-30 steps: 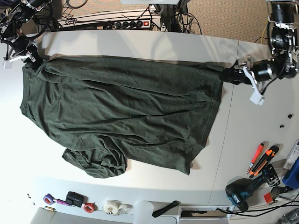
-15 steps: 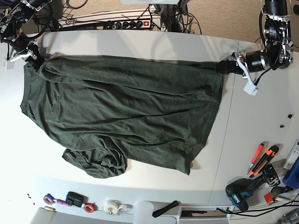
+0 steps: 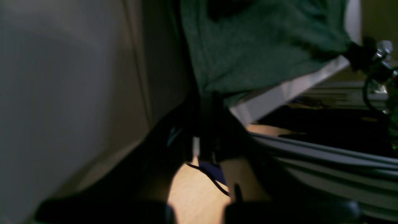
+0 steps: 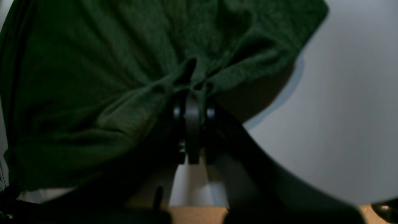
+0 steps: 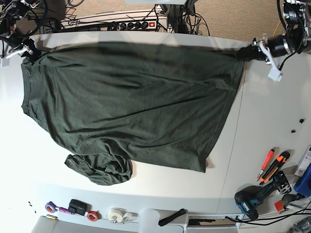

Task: Layout the t-shirt on the table in an organized manner, then fold the t-shirt properly
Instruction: 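Lift the shirt edge with both grippers and stretch it taut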

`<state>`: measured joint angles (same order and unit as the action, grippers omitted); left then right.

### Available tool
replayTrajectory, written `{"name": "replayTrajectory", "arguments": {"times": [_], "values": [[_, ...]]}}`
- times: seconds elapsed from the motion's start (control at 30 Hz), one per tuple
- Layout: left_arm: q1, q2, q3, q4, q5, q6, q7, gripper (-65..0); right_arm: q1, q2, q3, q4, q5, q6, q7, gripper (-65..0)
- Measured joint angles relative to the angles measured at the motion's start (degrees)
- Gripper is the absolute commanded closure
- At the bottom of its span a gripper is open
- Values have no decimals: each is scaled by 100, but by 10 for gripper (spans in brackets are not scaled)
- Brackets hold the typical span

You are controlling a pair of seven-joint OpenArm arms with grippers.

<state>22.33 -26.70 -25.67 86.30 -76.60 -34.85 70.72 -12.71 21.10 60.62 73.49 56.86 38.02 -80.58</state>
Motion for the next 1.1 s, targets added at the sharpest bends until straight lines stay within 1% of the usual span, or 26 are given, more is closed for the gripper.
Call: {"name": "replayTrajectory", "arguments": {"times": [0.07,0.17,0.23,0.33,0.37,0.4,0.6,0.7,0.77,0.87,0.97,1.1], "values": [[153,2,4,0,-101,-83,61,0,-2,-2,85,-2,-2,0,-7,0],[361,2,4,2,-271,-85,129,0,-50,0,120,-2,22,0,0,0],[439,2,4,0,-424,-243,221,0,-149,0,120,-2,90,0,0,0],[503,2,4,2,-667,-262,308,0,-271,0,125,-2,186,0,0,0],[511,2,4,2,-669,-422,380,0,-282,0,125,-2,245,2,0,0],[511,0,4,7,-688,-470,509,0,-302,0,125,-2,310,0,-2,0],[514,2,4,17,-684,-470,789,0,-380,0,127,-2,560,57,-4,0],[514,2,4,153,-682,-470,789,0,-380,2,127,-2,883,87,2,0],[511,2,4,334,-680,-468,684,0,-380,0,127,-2,992,90,-4,0],[361,4,4,621,-662,-472,675,0,-345,0,127,-2,1209,92,-24,0],[44,2,2,844,-680,-485,584,0,-205,0,127,-2,1246,92,-24,0],[-393,4,4,885,-682,-487,586,0,7,0,127,-2,1266,92,-26,0]]}}
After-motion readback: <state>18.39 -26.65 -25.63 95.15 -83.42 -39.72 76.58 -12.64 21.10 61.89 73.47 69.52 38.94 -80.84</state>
